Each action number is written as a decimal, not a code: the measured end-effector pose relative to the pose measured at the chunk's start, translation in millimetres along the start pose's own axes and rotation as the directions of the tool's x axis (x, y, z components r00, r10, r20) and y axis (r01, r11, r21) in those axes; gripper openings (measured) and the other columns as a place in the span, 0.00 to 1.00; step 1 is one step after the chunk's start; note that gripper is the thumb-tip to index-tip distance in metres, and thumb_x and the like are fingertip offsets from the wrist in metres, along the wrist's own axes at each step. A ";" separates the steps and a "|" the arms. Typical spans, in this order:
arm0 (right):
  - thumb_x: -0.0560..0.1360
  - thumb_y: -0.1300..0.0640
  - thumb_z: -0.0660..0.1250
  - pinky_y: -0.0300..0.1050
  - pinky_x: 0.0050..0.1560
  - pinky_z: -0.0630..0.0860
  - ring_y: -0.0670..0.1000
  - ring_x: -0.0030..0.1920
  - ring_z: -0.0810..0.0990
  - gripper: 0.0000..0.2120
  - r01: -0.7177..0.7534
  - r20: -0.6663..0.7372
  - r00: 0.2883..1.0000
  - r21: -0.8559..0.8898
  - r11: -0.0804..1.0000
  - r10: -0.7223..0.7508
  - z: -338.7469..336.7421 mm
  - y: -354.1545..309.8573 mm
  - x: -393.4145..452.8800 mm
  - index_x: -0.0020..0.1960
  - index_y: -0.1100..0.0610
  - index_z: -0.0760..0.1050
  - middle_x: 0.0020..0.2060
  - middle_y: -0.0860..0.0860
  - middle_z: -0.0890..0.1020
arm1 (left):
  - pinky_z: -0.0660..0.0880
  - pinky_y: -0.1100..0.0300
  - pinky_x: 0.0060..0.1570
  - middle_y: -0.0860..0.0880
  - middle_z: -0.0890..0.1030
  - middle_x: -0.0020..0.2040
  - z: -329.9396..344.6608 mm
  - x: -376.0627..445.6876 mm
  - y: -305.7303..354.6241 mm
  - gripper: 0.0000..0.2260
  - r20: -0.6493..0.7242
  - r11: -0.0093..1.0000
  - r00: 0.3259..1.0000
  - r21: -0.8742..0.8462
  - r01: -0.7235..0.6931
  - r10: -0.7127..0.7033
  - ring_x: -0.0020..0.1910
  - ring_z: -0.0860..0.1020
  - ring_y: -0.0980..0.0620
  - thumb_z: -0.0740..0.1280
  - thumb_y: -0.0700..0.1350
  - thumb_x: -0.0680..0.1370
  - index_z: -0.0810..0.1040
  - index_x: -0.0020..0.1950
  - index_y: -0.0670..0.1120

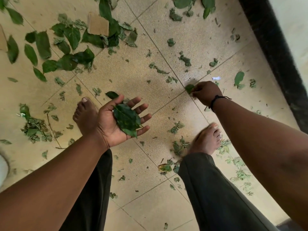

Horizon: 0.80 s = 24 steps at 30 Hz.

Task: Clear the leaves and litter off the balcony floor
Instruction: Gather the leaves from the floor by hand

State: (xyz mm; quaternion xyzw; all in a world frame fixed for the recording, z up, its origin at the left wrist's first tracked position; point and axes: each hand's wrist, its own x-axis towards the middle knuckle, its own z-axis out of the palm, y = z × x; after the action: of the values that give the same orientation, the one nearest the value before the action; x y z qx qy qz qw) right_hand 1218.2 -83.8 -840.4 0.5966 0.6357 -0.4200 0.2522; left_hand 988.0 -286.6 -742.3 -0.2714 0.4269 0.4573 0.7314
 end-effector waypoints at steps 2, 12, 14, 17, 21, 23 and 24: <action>0.75 0.57 0.70 0.43 0.47 0.68 0.55 0.53 0.78 0.07 0.034 -0.043 0.998 -0.055 0.998 -0.037 3.4 -3.8 3.6 0.53 0.56 0.79 0.49 0.53 0.81 | 0.75 0.44 0.55 0.48 0.83 0.51 2.0 5.4 -1.3 0.19 0.000 1.000 1.000 0.008 0.000 0.000 0.55 0.81 0.42 0.61 0.60 0.74 0.85 0.46 0.49; 0.79 0.49 0.65 0.53 0.54 0.70 0.61 0.57 0.76 0.13 0.060 -0.109 0.986 -0.461 0.885 -0.124 11.1 0.0 16.3 0.57 0.57 0.75 0.57 0.58 0.76 | 0.75 0.42 0.56 0.48 0.83 0.52 20.2 21.5 3.6 0.19 0.042 0.998 0.999 0.055 0.013 -0.016 0.55 0.81 0.42 0.60 0.60 0.74 0.85 0.48 0.50; 0.78 0.47 0.65 0.53 0.58 0.68 0.60 0.58 0.75 0.12 0.053 -0.062 0.994 -0.428 0.902 -0.088 8.9 1.8 14.3 0.56 0.54 0.76 0.57 0.57 0.76 | 0.75 0.42 0.56 0.48 0.83 0.52 21.8 21.9 5.5 0.19 0.034 0.998 0.999 0.070 0.001 -0.004 0.56 0.81 0.42 0.60 0.60 0.74 0.85 0.48 0.50; 0.76 0.52 0.68 0.45 0.45 0.71 0.55 0.50 0.79 0.07 0.035 0.003 0.999 -0.071 0.997 -0.035 0.6 -4.4 -6.2 0.46 0.54 0.72 0.49 0.57 0.79 | 0.76 0.44 0.55 0.48 0.82 0.53 23.5 19.4 3.9 0.19 0.026 0.997 1.000 0.074 -0.010 0.008 0.56 0.80 0.42 0.60 0.60 0.74 0.84 0.48 0.50; 0.74 0.62 0.72 0.40 0.35 0.76 0.45 0.30 0.80 0.10 -0.010 0.155 0.983 0.591 0.807 -0.102 -22.0 -46.3 -79.6 0.44 0.56 0.71 0.37 0.54 0.82 | 0.75 0.46 0.56 0.48 0.81 0.54 28.1 6.6 -6.5 0.18 0.003 1.000 1.000 0.008 -0.018 0.018 0.58 0.78 0.43 0.60 0.60 0.76 0.84 0.50 0.50; 0.73 0.63 0.73 0.40 0.35 0.78 0.46 0.30 0.80 0.09 0.055 0.176 0.959 0.650 0.758 -0.221 -31.8 -73.5 -124.7 0.46 0.58 0.73 0.37 0.54 0.82 | 0.73 0.46 0.57 0.48 0.82 0.53 34.5 -3.3 -13.4 0.19 -0.012 0.999 1.000 -0.047 -0.024 0.024 0.57 0.78 0.43 0.59 0.60 0.76 0.84 0.48 0.50; 0.73 0.63 0.73 0.39 0.35 0.78 0.46 0.31 0.80 0.09 0.082 0.194 0.944 0.645 0.759 -0.266 -34.7 -87.5 -148.2 0.47 0.60 0.74 0.37 0.53 0.83 | 0.72 0.46 0.58 0.46 0.82 0.54 38.8 -10.7 -15.9 0.19 -0.011 0.996 0.999 -0.077 -0.035 0.034 0.57 0.78 0.43 0.59 0.60 0.77 0.84 0.47 0.50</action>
State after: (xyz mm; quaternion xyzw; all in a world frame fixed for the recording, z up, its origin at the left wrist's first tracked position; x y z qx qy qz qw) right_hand 1163.5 -130.2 -680.1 0.5199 0.4704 -0.7081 0.0833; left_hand 1014.6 -267.6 -713.9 -0.2944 0.4170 0.4849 0.7102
